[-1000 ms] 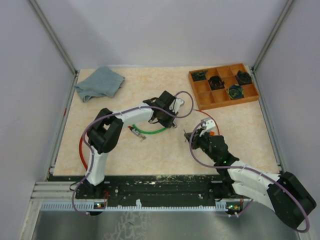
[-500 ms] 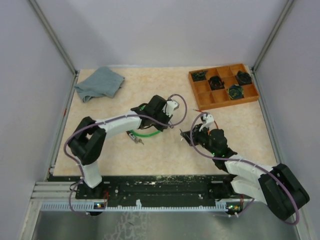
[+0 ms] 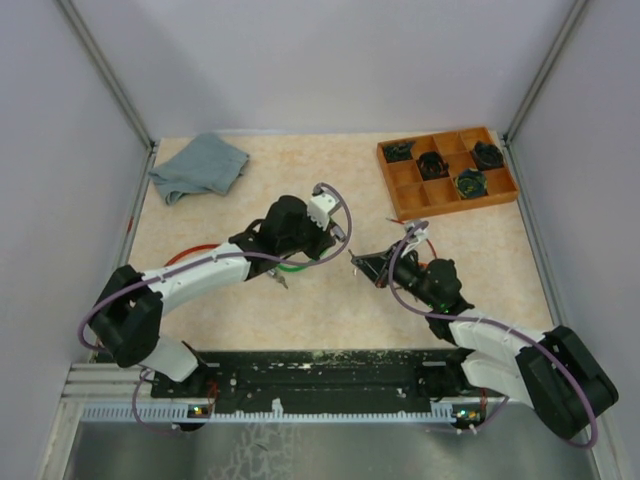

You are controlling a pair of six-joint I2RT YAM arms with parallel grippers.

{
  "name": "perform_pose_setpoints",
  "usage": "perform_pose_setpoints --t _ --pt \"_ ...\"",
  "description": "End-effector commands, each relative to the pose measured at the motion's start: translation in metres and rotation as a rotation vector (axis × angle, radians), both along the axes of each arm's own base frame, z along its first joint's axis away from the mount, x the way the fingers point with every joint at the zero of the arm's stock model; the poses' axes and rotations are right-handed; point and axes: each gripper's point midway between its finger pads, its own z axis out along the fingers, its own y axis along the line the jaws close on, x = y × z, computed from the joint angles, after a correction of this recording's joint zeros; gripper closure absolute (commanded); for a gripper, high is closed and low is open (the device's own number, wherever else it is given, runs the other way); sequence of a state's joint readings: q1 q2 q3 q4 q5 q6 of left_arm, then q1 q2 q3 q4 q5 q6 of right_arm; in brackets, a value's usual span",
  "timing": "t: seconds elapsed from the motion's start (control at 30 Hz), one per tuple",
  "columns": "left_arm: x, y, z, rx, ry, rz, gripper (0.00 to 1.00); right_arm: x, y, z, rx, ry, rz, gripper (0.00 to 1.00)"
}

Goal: Unlock with the key
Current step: Unlock the lock.

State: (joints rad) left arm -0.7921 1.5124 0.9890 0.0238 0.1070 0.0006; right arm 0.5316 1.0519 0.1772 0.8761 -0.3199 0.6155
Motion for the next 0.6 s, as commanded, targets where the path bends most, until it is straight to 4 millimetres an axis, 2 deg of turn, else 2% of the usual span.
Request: perform_pose_setpoints --t 0.0,0.27,0.57 --pt "0.002 -0.012 0.023 -0.084 -0.068 -0.024 1.00 0.001 0.003 0.034 0.085 -0.079 0.017 1.00" --pt "-0.005 -0.016 0.025 -0.098 -0.075 -0.049 1.00 0.012 0.005 0.027 0.082 -0.018 -0.005 1.00" --pt "-0.011 -0.015 0.024 -0.108 -0.084 -0.074 1.00 0.017 0.008 0.033 0.138 -0.002 0.003 1.00"
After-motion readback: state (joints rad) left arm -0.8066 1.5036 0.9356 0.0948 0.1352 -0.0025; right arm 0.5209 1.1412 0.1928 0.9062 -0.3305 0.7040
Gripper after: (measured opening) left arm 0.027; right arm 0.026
